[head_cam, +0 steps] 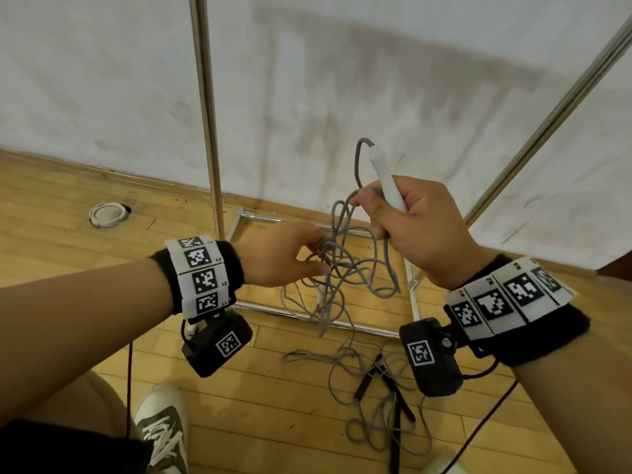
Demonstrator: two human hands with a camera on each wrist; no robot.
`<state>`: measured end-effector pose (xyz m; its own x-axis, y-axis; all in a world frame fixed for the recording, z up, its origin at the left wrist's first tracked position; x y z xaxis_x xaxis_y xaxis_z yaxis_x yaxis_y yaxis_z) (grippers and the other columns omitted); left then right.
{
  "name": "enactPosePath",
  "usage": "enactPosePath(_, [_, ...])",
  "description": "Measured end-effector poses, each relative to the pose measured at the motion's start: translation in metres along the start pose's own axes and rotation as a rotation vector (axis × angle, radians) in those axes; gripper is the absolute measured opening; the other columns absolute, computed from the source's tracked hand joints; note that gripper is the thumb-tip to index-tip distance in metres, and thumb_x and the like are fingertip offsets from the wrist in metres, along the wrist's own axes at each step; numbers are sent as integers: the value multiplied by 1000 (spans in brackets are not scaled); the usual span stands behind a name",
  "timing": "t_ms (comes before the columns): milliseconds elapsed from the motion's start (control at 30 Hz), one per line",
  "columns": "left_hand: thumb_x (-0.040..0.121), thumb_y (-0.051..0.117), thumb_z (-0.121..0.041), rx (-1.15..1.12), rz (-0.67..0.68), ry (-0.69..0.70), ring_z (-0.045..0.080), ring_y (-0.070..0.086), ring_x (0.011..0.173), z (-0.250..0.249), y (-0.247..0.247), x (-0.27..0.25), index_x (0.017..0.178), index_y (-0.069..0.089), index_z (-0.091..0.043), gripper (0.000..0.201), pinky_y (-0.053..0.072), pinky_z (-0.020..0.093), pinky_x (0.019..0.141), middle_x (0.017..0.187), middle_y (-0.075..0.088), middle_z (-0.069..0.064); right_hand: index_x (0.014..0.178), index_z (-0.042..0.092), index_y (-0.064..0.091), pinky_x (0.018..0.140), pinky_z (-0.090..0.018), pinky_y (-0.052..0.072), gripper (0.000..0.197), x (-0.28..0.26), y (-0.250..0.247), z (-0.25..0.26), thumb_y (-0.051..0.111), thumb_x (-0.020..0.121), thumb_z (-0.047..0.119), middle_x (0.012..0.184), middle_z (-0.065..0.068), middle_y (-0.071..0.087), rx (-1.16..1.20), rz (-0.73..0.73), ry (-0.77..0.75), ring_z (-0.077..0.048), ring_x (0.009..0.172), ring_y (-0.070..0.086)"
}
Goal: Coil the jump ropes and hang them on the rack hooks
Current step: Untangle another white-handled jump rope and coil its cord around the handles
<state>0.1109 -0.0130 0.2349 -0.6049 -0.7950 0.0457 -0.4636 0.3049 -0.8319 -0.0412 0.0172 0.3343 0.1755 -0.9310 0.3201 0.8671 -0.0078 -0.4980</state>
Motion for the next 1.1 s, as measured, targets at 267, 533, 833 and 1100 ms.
enactPosePath(267, [97, 62, -27, -241, -62, -37, 12, 71, 83, -4, -18, 0, 94, 68, -28, 7, 57, 46, 83, 85, 74, -4, 75, 4, 72, 48, -39, 40, 38, 3, -42, -11, 67, 90, 39, 60, -21, 57, -112, -151, -26, -35, 54, 48])
enactPosePath(533, [99, 57, -31, -320, -85, 1, 16, 71, 73, -15, -32, -7, 105, 70, -22, 17, 59, 37, 68, 81, 75, -8, 74, 15, 73, 44, -16, 36, 22, -16, -25, -60, 66, 91, 26, 50, 14, 57, -231, 207, 222, -2, 42, 44])
enactPosePath(833, [89, 70, -36, -315, -29, 15, 4, 69, 70, -21, -27, -5, 100, 66, -25, 16, 55, 19, 63, 79, 74, -14, 84, 20, 73, 49, -12, 40, 7, -13, -2, -40, 69, 89, 20, 59, 8, 65, -65, 110, 123, 1, 49, 54])
enactPosePath(1100, [85, 77, -24, -115, 114, 48, -1, 62, 77, -15, -18, -8, 96, 67, -31, 16, 47, 13, 66, 89, 68, -21, 73, 24, 70, 61, -38, 49, 16, -3, -13, -30, 70, 89, 23, 70, -10, 67, -177, -26, 46, -28, 65, 59])
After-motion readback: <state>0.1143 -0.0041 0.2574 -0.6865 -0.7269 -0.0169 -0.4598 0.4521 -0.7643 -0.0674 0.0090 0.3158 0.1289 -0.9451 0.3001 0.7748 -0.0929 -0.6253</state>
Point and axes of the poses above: each hand's wrist, its own x-axis towards the middle knuckle, its own y-axis out of the palm, z = x × y, the point moved 7 cm from there along x, towards the middle knuckle
